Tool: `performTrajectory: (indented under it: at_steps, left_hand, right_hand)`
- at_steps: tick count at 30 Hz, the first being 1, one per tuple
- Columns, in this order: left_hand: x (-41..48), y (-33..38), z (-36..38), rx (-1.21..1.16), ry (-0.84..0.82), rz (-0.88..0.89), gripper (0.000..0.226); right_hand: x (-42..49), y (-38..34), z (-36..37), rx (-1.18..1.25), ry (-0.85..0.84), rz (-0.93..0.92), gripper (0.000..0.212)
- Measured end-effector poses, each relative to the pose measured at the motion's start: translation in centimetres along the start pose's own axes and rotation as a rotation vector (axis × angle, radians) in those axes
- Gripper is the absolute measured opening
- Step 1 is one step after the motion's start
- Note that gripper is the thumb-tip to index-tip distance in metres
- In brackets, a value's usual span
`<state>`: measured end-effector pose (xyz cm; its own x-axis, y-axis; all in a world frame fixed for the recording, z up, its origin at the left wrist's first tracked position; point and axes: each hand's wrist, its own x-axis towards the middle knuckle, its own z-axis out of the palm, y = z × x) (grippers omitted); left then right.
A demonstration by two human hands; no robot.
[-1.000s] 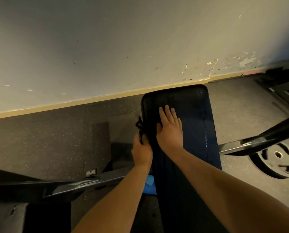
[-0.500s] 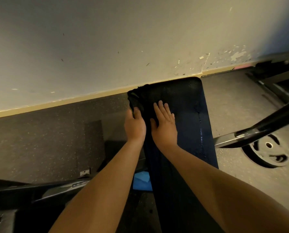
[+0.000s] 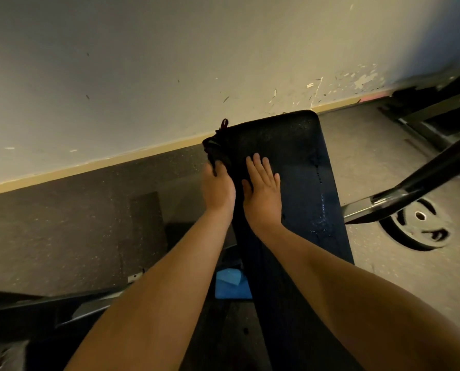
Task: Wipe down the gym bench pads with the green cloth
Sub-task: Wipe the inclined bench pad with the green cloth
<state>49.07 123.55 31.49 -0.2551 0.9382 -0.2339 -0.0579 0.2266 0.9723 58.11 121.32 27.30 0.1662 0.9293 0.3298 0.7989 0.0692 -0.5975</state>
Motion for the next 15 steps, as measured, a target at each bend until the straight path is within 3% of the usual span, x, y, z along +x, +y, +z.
performTrajectory:
  at_steps: [9,13,15]
  left_hand:
    - [-4.9,-4.8,-2.6,0.117,-0.147,-0.002,0.022]
    - [-5.6,-6.4,-5.0,0.339,-0.284,-0.022,0.025]
    - [-4.7,-6.3,-6.2,0.400,-0.258,0.031,0.022]
  right_hand:
    - [-0.5,-1.5,0.3,0.035,0.014,0.093,0.050]
    - [-0.3,-1.8,-0.5,0.022,-0.040,0.110,0.051]
    - [0.1,-2.2,-1.2,-0.024,-0.054,0.132,0.051]
